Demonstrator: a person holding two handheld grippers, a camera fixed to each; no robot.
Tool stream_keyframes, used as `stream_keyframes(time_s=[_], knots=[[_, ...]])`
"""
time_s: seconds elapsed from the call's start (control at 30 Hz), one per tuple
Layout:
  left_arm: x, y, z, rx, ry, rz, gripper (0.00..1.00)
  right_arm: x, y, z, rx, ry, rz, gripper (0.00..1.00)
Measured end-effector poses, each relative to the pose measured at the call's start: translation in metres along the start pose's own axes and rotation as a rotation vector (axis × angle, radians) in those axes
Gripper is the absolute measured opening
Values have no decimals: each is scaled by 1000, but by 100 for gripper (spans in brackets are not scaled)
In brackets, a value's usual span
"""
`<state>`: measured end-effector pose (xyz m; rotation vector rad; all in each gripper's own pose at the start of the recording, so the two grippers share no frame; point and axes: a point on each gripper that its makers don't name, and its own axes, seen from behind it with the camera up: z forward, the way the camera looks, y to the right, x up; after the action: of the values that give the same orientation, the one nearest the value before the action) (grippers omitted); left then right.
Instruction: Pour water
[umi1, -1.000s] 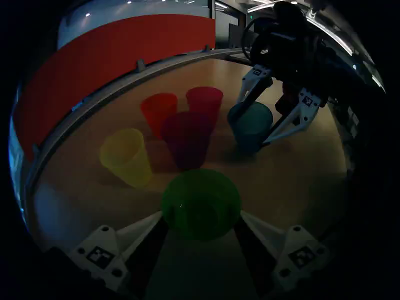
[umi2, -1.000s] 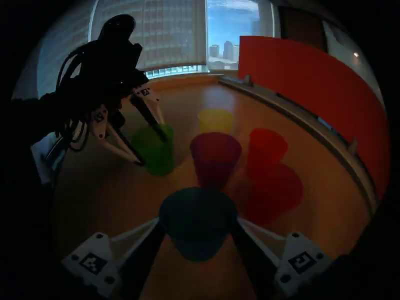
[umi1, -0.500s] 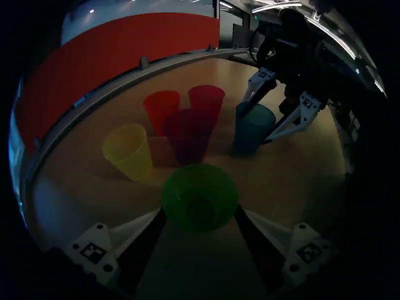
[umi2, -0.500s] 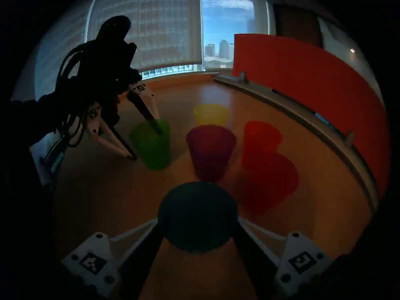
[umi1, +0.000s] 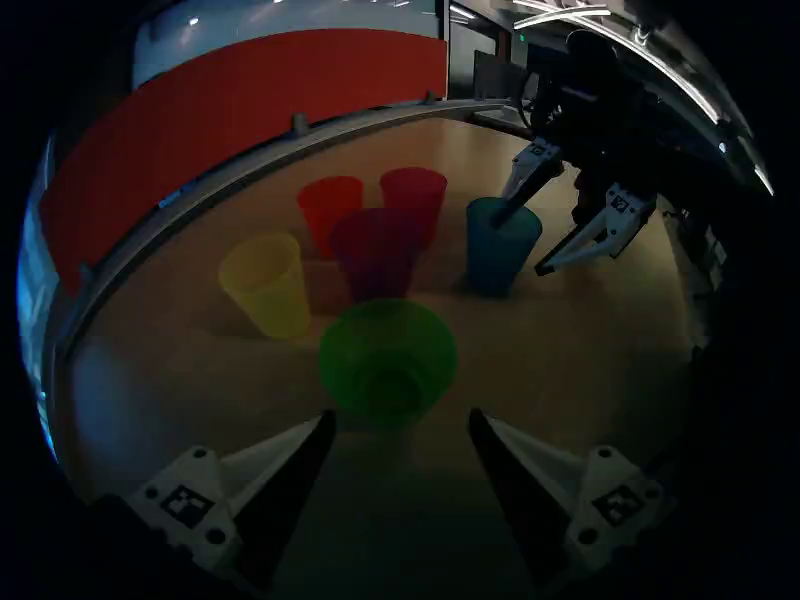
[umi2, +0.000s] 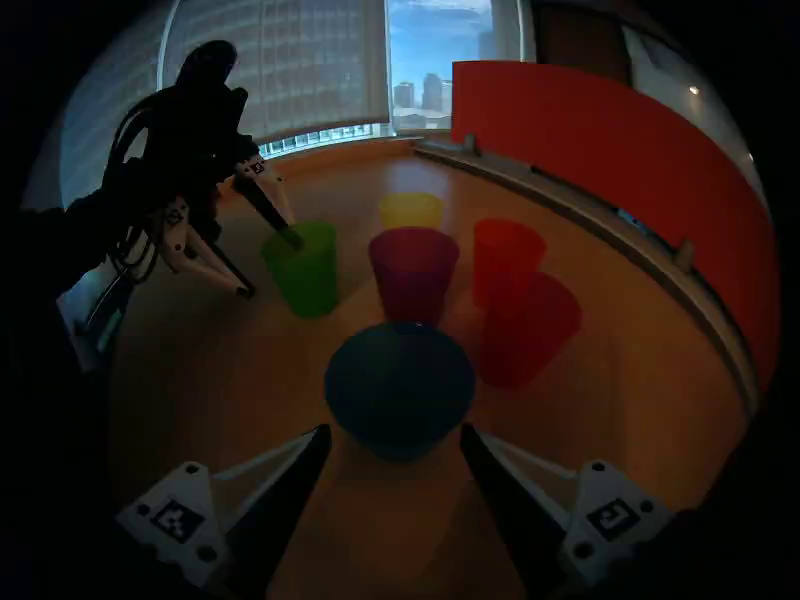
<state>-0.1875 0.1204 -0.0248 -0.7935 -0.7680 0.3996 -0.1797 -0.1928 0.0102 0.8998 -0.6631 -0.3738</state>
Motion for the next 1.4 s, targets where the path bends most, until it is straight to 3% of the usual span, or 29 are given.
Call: stream_keyframes(time_s=[0.37, 0.67, 1.0, 1.27, 1.4], knots=[[5, 6, -43, 79, 108, -44, 99, -14, -2, -48, -97, 64, 54, 99], [30, 6, -83, 208, 282, -79, 99, -22, 0, -82, -220, 163, 129, 100], [46, -21, -127, 407, 468, -171, 99, -11, 22, -130, -445, 301, 195, 100], [63, -34, -164, 574, 608, -184, 99, 6, 46, -174, -674, 441, 231, 100], [67, -34, -172, 645, 664, -182, 99, 13, 53, -194, -763, 515, 245, 100]])
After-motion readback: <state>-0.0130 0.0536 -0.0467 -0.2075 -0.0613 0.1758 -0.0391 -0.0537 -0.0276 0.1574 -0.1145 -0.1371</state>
